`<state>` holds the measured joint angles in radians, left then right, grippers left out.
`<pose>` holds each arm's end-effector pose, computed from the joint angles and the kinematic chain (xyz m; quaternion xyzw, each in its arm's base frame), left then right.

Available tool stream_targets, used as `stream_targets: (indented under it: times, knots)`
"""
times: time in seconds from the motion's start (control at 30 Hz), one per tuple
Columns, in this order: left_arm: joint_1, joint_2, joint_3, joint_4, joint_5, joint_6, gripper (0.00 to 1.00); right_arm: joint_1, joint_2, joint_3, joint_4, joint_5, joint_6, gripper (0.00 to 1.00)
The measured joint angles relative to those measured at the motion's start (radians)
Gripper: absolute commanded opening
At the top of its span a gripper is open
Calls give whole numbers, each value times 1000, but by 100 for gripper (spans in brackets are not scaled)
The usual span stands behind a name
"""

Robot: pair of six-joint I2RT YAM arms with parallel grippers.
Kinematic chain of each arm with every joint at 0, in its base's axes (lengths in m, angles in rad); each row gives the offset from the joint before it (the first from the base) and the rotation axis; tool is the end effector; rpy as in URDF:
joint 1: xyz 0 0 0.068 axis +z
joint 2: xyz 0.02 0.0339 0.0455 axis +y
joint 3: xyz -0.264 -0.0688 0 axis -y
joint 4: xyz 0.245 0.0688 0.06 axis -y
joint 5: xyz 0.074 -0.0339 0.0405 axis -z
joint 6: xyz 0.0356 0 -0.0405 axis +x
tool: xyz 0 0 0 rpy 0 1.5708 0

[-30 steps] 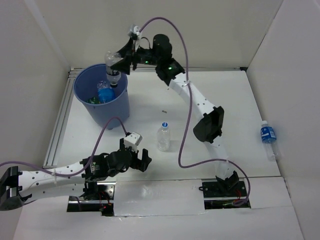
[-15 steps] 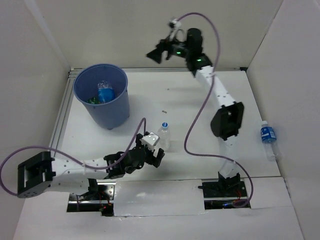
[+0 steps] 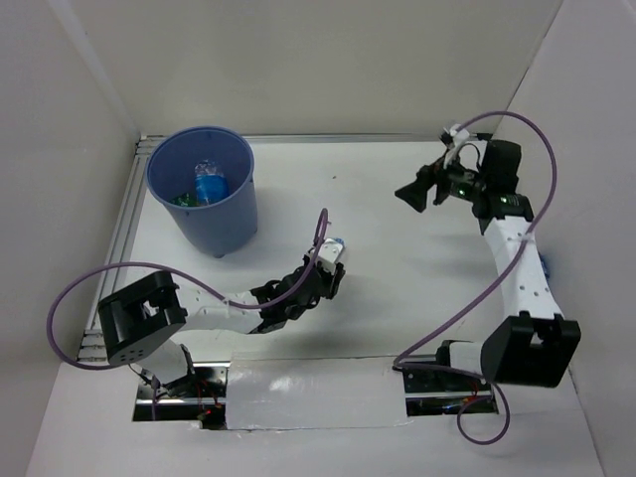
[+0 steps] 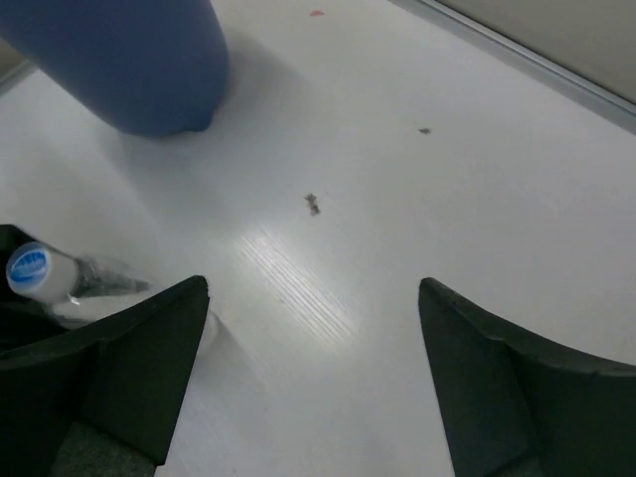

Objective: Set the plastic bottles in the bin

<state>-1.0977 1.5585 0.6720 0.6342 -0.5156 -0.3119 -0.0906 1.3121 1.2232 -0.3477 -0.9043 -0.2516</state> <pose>0.1613 -0.2766 0.1994 0.1484 0.7659 -0.2302 0.5817 0.2902 0.0017 0.3661 -0.2949 0.7374 0.2809 0.5389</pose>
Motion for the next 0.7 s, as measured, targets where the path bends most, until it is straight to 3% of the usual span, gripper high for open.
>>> stream_targets:
  times: [0.03, 0.1, 0.13, 0.17, 0.23, 0.27, 0.3, 0.4, 0.53, 0.7]
  knots:
    - [0, 2, 8, 5, 5, 0, 13, -18, -29, -24, -11, -2, -13, 80]
    - [0, 0, 22, 11, 11, 15, 0, -80, -75, -61, -31, -1, -32, 66]
    - [3, -3, 26, 10, 16, 18, 0, -111, -86, -71, -40, 2, -38, 50]
    - [3, -8, 28, 7, 19, 20, 0, -140, -91, -76, -51, 6, -45, 43]
    - [9, -33, 28, -11, 23, 24, 0, -189, -92, -80, -77, 25, -39, 40]
    - [11, -55, 28, -29, 24, 29, 0, -201, -92, -81, -95, 50, -39, 43]
    - [17, -89, 30, -49, 24, 39, 0, -206, -92, -83, -110, 71, -39, 52]
    - [40, -211, 78, -139, 24, 79, 0, -207, -92, -83, -163, 151, -53, 96]
    - [130, -376, 261, -242, 14, 156, 0, -211, -88, -82, -227, 263, -116, 100]
    - [370, -500, 450, -273, -31, 232, 0, -246, -73, -83, -290, 342, -163, 100]
